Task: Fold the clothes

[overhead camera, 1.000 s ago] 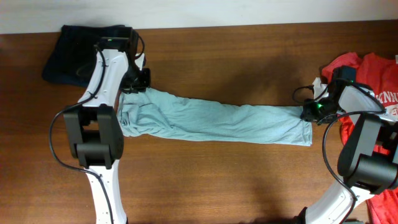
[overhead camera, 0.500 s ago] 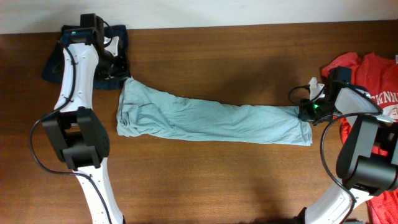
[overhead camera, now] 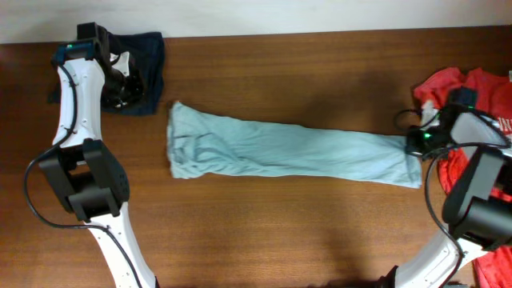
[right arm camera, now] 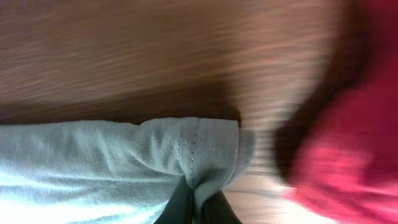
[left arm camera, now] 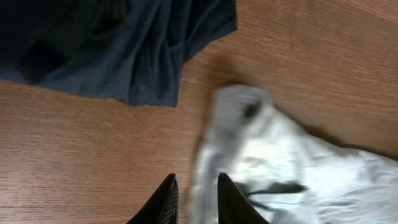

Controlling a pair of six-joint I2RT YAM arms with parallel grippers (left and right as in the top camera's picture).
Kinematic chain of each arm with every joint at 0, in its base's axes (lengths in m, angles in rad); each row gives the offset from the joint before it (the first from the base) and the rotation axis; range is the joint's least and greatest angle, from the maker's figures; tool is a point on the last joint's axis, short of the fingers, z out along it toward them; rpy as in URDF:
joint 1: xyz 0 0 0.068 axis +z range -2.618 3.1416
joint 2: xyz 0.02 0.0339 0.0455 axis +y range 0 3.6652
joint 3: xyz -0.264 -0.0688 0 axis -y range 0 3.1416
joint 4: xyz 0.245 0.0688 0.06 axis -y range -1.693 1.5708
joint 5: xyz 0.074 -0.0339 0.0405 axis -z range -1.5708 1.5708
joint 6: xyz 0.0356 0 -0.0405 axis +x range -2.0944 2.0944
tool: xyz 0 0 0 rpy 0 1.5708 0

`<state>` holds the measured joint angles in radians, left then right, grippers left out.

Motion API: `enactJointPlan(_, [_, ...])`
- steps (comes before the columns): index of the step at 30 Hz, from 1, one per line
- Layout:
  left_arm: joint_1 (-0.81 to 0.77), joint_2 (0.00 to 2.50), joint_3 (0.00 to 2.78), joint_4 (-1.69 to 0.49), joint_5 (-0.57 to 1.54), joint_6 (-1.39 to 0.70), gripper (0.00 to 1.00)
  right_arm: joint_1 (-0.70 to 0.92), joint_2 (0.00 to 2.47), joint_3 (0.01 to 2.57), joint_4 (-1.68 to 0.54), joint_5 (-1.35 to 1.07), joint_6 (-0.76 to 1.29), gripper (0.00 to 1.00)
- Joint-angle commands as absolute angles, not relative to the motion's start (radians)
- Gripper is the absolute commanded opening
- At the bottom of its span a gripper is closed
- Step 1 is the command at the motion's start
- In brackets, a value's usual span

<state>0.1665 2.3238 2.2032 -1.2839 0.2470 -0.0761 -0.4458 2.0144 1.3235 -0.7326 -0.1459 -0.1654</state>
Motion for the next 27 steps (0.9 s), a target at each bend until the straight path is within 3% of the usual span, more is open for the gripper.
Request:
enactJointPlan(1, [0.17, 2.327, 2.217, -1.287, 0.243, -0.075, 0.22, -0.472, 2.052, 1.357, -0.741, -0.059, -0.183, 0.04])
enactJointPlan(6, [0.17, 2.327, 2.217, -1.29, 0.239, -0.075, 0.22, -0.471, 2.052, 1.396, -0.762, -0.067, -0.183, 0.04])
enactJointPlan(11, [0.17, 2.328, 2.217, -1.307, 0.239, -0.074, 0.24, -0.469, 2.052, 1.59, -0.986, -0.188, -0.181, 0.04])
enactJointPlan(15, [0.17, 2.328, 2.217, -1.31, 0.239, -0.075, 0.41, -0.437, 2.052, 1.731, -1.149, -0.24, -0.175, 0.04])
enactJointPlan(16, [0.17, 2.328, 2.217, -1.31, 0.239, -0.075, 0.47, -0.413, 2.052, 1.774, -1.203, -0.24, -0.174, 0.04])
enactJointPlan(27, [0.17, 2.328, 2.217, -1.309, 0.239, -0.075, 0.49, -0.109, 2.05, 1.829, -1.298, -0.363, 0.123, 0.04])
